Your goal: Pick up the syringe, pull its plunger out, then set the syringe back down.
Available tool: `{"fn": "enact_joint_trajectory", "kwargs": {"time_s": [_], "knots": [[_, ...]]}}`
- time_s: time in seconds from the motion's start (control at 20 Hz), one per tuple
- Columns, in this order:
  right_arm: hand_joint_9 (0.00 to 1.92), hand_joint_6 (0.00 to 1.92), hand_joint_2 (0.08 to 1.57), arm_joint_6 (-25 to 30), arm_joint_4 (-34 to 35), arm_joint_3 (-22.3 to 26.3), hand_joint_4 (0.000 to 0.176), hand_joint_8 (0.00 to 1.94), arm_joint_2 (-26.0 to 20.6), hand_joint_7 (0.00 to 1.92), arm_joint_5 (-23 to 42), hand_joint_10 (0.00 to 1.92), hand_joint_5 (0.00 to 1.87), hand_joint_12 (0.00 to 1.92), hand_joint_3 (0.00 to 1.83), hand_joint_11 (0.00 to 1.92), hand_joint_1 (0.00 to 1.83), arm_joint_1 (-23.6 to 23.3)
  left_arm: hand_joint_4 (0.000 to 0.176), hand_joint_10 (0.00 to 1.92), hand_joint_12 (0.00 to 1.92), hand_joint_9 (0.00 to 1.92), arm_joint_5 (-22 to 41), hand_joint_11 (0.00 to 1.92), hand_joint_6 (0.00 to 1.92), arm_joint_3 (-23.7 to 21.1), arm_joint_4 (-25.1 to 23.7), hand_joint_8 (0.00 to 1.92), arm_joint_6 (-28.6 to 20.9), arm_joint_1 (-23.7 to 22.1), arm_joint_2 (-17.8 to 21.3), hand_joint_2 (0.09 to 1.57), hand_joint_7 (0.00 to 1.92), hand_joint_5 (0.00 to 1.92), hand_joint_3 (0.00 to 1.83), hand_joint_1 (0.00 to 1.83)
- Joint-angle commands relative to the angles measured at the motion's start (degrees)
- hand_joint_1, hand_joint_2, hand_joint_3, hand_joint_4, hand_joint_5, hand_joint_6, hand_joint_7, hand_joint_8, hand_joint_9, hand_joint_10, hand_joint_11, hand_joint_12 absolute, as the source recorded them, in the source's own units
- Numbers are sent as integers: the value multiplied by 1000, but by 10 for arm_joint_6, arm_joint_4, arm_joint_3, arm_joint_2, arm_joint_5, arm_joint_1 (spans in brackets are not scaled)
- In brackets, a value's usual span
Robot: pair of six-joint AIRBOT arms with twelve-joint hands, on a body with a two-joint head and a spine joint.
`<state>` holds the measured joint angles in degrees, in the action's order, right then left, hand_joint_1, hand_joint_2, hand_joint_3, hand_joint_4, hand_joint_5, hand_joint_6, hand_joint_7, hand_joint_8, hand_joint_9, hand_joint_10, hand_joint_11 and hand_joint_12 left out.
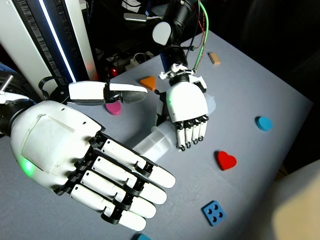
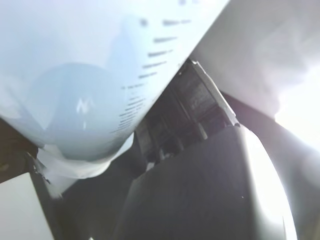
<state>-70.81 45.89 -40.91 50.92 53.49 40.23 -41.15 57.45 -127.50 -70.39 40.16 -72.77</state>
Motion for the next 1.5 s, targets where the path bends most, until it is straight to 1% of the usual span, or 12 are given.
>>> {"fn": "enact_joint_trajectory", "kwargs": {"time_s": [0.0,0.25,0.3,0.4,0.45,0.5,0.55,0.6,0.7,0.9,1.2,1.45], "knots": [[0,0,973,4,-31,-3,0,0,0,0,57,0,0,0,10,0,56,-4,0,1189,1126,985,-46,868,958,3,-42,694,2,-6,-4,1084,1124,925,0,1378],[0,0,973,6,-31,-5,0,0,2,0,60,0,0,0,7,0,59,-3,0,1221,1159,958,-40,819,1048,8,-50,813,2,-7,-7,1107,1034,885,1,1365],[0,0,971,6,-31,-5,0,0,2,0,60,0,0,0,6,0,65,-3,0,796,1110,929,-40,811,1128,9,-52,980,2,-7,-7,1135,1004,867,2,1215],[0,0,971,7,-31,-6,0,0,2,0,60,0,0,0,6,0,66,-3,0,662,1058,942,-38,809,1136,10,-53,1017,2,-7,-7,1144,992,852,0,1204],[0,0,971,7,-31,-6,0,0,2,0,60,0,0,0,6,0,66,-3,0,557,1000,936,-36,791,1119,11,-57,511,2,-8,-7,1155,948,884,0,1095],[0,0,971,8,-31,-6,0,0,3,0,61,0,0,0,5,0,66,-3,40,415,951,955,-31,791,1157,12,-60,230,2,-9,-7,1170,1002,865,0,1024],[0,0,971,8,-31,-6,0,0,3,0,61,0,0,0,5,0,67,-3,0,309,917,949,-31,756,536,13,-60,112,2,-10,-7,1156,1017,834,0,845],[0,0,972,8,-31,-6,0,0,3,0,61,0,0,0,5,0,69,-3,0,110,811,942,-31,679,77,14,-60,14,2,-12,-7,1121,1007,927,0,693],[0,0,972,9,-31,-6,0,0,3,0,62,0,0,0,5,0,70,-3,0,9,706,839,-30,565,3,15,-60,0,2,-14,-7,1082,879,828,0,542],[0,0,974,10,-31,-6,0,0,3,0,65,0,0,0,6,0,69,-3,0,0,672,406,-27,218,0,11,-60,0,2,-18,-4,1028,393,432,0,333],[0,0,976,12,-31,-8,0,0,3,0,68,0,0,0,5,0,67,-3,0,0,662,127,-21,0,0,-2,-61,0,2,-20,11,974,137,177,0,280],[0,0,977,14,-31,-8,0,0,3,0,69,0,0,0,5,0,74,-3,0,6,644,129,11,0,11,-15,-60,12,13,-43,44,978,161,192,0,252]]}}
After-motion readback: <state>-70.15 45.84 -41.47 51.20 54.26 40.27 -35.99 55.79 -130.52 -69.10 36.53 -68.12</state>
